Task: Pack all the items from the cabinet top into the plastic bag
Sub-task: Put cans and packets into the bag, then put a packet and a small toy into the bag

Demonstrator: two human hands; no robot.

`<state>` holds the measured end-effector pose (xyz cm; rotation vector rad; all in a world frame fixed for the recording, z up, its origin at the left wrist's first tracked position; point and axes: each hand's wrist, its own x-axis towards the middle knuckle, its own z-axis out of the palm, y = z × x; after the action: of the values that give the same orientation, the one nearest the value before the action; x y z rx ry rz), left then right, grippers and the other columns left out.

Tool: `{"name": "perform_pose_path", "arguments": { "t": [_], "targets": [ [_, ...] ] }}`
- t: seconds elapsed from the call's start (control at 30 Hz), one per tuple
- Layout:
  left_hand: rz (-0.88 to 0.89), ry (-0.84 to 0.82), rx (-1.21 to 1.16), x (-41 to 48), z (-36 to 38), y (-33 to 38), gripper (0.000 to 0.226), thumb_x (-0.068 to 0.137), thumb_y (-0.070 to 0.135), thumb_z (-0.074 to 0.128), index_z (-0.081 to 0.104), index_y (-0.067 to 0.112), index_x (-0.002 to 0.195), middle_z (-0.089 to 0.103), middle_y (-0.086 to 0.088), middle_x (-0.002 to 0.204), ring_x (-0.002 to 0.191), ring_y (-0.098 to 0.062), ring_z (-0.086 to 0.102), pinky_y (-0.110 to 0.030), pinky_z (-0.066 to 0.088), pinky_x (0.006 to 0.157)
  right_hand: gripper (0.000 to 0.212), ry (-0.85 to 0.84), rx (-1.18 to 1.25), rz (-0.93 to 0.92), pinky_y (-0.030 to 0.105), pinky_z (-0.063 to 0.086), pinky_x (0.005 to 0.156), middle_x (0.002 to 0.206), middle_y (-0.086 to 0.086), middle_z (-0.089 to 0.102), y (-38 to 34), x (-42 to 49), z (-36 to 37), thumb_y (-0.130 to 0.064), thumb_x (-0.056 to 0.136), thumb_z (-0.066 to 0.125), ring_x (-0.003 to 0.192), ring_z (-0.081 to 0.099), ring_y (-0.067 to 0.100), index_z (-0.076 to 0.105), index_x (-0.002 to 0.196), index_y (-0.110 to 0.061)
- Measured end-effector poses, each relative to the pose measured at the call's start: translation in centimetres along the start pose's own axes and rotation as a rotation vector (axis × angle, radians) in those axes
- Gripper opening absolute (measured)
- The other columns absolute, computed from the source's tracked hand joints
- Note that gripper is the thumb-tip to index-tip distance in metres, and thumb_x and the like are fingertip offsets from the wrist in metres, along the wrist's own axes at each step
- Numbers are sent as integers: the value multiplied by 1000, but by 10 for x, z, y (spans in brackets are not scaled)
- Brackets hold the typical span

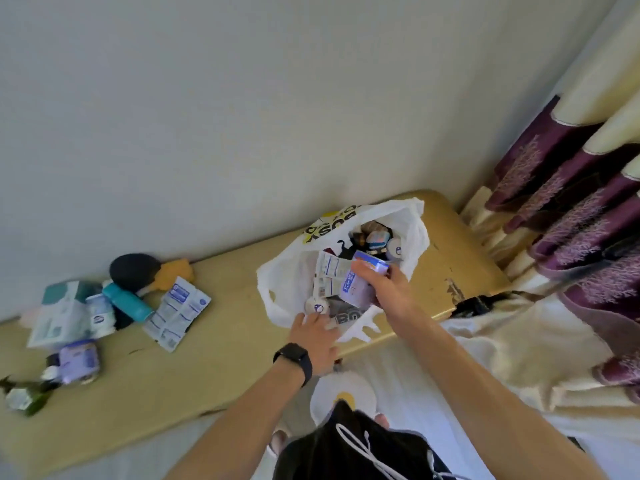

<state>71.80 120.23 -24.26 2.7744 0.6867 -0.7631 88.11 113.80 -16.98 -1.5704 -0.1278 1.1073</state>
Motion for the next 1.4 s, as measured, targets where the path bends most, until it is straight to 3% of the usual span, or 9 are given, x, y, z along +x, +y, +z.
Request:
{"name": "perform_pose_path", "arguments": {
  "t": [0.1,0.27,0.47,0.73,0.93,1.13,1.23,1.33,1.4],
  "targets": [
    [39,-3,48,-2,5,9,34,92,17,52,56,24,125,53,-6,134,130,-30,43,-47,23,111,60,-12,-421,-54,28,49,65,95,1,60,5,31,18,-41,70,84,90,63,24,50,110,-11],
    [-2,40,86,-5,13,0,47,95,23,50,40,17,141,56,-10,134,133,-31,40,-51,16,115,75,-155,-1092,-7,37,50,68,106,9,59,27,48,31,-47,66,80,96,61,27,41,117,-9],
    [127,61,179,-7,6,-17,30,97,10,46,58,16,124,60,-6,124,124,-30,45,-45,24,112,72,-144,-1251,-80,35,49,77,115,11,57,56,49,38,-36,72,80,104,58,30,37,125,-10],
    [33,119,211,-17,13,-51,44,96,10,41,40,9,140,46,-11,137,125,-33,41,-56,18,114,78,-126,-1599,-80,44,45,97,144,6,45,71,57,24,-52,86,63,125,49,32,21,148,-31],
    [35,21,314,-15,-2,-63,30,98,11,43,64,18,119,67,0,112,121,-30,49,-53,10,118,82,-143,-1605,-99,46,40,103,151,1,36,70,47,9,-33,83,57,130,41,31,13,152,-33],
    [4,362,66,-37,4,-92,41,82,16,64,60,24,122,58,-2,125,124,-27,49,-48,26,115,55,-136,-1304,-288,39,50,93,134,-1,58,53,16,4,-24,90,56,117,53,26,43,143,-33],
    [-176,533,-242,-63,21,-99,52,82,24,64,53,28,132,49,-2,140,129,-27,46,-45,36,108,46,-92,-1139,-510,27,44,93,130,-5,61,52,-14,21,-24,92,63,119,51,13,55,138,-28],
    [-503,395,-555,-96,40,-112,61,92,29,51,30,31,149,29,1,156,140,-24,31,-40,29,113,43,-138,-972,-711,22,48,86,112,-15,63,58,-43,60,-15,87,71,102,54,-7,63,128,-26],
    [-653,284,-665,-119,64,-128,64,93,30,50,24,30,151,22,0,159,143,-25,27,-40,25,116,42,-230,-969,-720,26,48,89,114,-20,62,69,-55,93,-16,88,71,108,58,2,64,127,-29]
  ]
}}
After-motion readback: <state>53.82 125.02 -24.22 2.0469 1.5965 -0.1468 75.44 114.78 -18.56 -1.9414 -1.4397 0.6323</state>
